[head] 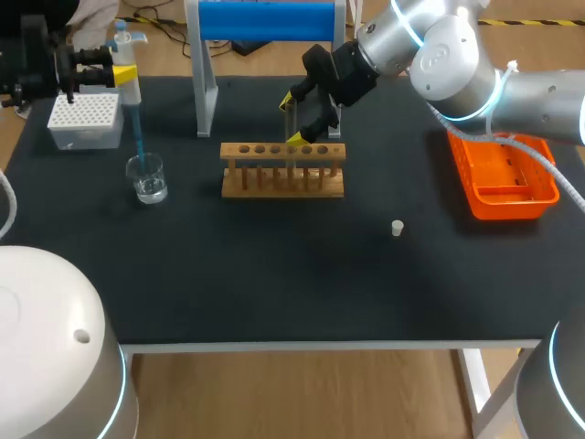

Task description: Invert the test tube, pick up the pipette, mount the tip to pipette, aspirate from beaker and dispense into the tube, eject the tip, return the pipette, and cap with the stopper.

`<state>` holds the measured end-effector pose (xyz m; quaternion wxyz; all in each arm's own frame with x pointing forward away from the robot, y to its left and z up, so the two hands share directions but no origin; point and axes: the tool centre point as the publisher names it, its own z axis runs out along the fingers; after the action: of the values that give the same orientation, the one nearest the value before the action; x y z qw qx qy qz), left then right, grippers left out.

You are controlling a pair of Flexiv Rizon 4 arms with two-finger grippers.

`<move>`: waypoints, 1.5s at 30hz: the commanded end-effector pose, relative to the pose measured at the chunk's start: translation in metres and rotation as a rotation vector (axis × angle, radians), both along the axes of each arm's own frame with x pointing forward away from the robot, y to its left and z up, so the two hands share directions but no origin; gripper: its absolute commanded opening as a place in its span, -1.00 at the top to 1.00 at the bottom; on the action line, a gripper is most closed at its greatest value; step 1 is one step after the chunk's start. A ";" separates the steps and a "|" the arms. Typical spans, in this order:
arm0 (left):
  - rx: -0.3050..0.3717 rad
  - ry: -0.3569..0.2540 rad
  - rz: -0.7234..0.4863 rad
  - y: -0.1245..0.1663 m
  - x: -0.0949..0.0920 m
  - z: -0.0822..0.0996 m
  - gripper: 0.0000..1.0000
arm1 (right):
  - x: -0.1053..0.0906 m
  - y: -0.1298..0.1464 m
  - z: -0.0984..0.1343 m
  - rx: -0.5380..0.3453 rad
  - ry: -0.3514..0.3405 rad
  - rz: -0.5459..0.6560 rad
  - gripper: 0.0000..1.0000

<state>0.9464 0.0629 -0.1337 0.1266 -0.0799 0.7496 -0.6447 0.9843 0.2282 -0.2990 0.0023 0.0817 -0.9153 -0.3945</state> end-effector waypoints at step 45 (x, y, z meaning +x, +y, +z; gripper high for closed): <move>-0.024 0.035 -0.309 -0.173 0.030 0.118 1.00 | -0.001 -0.001 0.001 -0.002 -0.001 -0.001 -1.00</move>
<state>0.9757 -0.1097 -0.0158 0.0135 0.0221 0.7472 -0.6641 0.9842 0.2281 -0.2990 0.0022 0.0817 -0.9153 -0.3945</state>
